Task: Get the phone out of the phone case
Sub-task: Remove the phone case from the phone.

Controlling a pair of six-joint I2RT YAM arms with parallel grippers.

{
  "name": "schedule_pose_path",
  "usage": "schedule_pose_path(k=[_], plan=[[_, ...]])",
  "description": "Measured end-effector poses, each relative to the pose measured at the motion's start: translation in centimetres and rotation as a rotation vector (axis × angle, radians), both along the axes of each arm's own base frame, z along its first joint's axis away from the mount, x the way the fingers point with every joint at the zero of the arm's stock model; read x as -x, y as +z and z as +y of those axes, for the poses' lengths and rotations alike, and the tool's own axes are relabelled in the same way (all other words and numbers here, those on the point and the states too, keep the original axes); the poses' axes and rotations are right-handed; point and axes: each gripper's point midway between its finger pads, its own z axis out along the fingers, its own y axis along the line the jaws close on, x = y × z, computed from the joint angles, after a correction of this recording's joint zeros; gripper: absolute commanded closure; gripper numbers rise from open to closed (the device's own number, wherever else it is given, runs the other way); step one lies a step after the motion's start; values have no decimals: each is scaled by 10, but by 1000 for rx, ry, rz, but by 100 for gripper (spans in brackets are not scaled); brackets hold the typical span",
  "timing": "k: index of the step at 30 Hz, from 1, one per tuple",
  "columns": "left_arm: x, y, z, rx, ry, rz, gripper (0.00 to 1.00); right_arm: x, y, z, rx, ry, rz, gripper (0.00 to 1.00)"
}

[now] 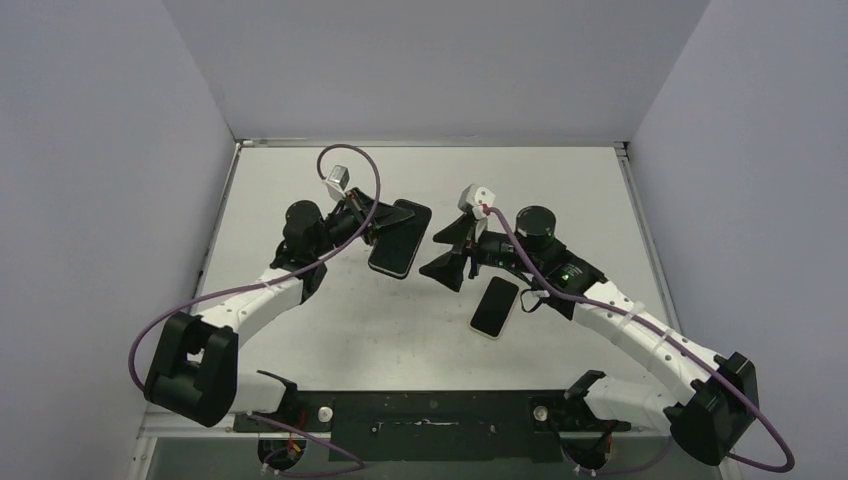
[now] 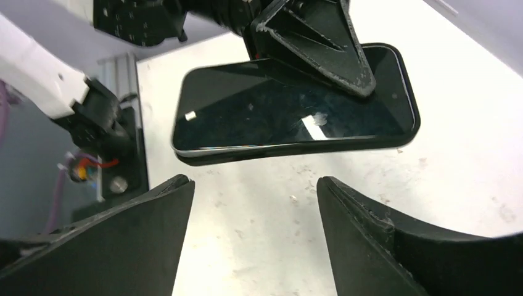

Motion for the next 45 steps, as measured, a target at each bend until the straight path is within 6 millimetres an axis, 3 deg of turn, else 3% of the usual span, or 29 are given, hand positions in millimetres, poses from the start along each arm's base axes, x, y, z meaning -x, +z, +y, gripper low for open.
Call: schedule_pose_path(k=[6,12,23,45], plan=[[-13,-1,15,0,154,3,100,6,19,-3,-152,-87,165,21],[-25,4,35,5,323,5,100,6,17,-1,-246,-161,351,21],[-39,2,49,-8,479,-5,100,4,23,19,-328,-187,597,29],[-43,6,50,13,546,-38,100,4,20,32,-348,-185,692,36]])
